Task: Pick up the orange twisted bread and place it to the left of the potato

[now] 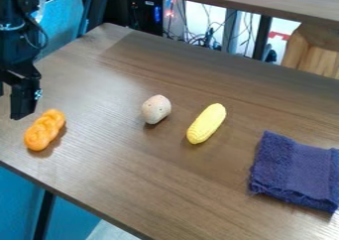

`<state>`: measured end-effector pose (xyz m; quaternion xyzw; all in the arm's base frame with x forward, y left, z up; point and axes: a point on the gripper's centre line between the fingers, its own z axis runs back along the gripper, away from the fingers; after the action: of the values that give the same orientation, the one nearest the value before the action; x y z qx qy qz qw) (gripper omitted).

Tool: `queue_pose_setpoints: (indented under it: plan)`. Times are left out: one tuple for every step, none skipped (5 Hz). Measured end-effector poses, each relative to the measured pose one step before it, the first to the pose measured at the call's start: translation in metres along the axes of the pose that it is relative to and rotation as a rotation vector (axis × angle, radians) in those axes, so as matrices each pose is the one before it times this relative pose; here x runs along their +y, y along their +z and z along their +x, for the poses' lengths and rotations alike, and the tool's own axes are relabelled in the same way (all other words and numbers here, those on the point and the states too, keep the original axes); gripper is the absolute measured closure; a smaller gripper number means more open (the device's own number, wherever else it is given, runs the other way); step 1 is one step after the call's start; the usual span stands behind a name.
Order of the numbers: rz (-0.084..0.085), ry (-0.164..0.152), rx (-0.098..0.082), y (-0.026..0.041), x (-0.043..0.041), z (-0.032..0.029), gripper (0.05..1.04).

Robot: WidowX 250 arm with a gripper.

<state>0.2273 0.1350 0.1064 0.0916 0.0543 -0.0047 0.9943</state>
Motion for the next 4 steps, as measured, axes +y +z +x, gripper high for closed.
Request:
queue_pose_setpoints:
  plan:
    - [-0.0121, -0.0024, 0.0239, -0.00706, -0.00283, -0.00103, 0.083]
    - [0.0005, 0.0411, -0.0541, -0.00102, 0.00075, 0.00829, 0.083]
    - [-0.076, 0.1266, -0.0542, -0.00453, 0.0038, 0.00375, 0.083]
    - [-0.0537, 0.0619, -0.0448, -0.01012, 0.00011, 0.00912, 0.083]
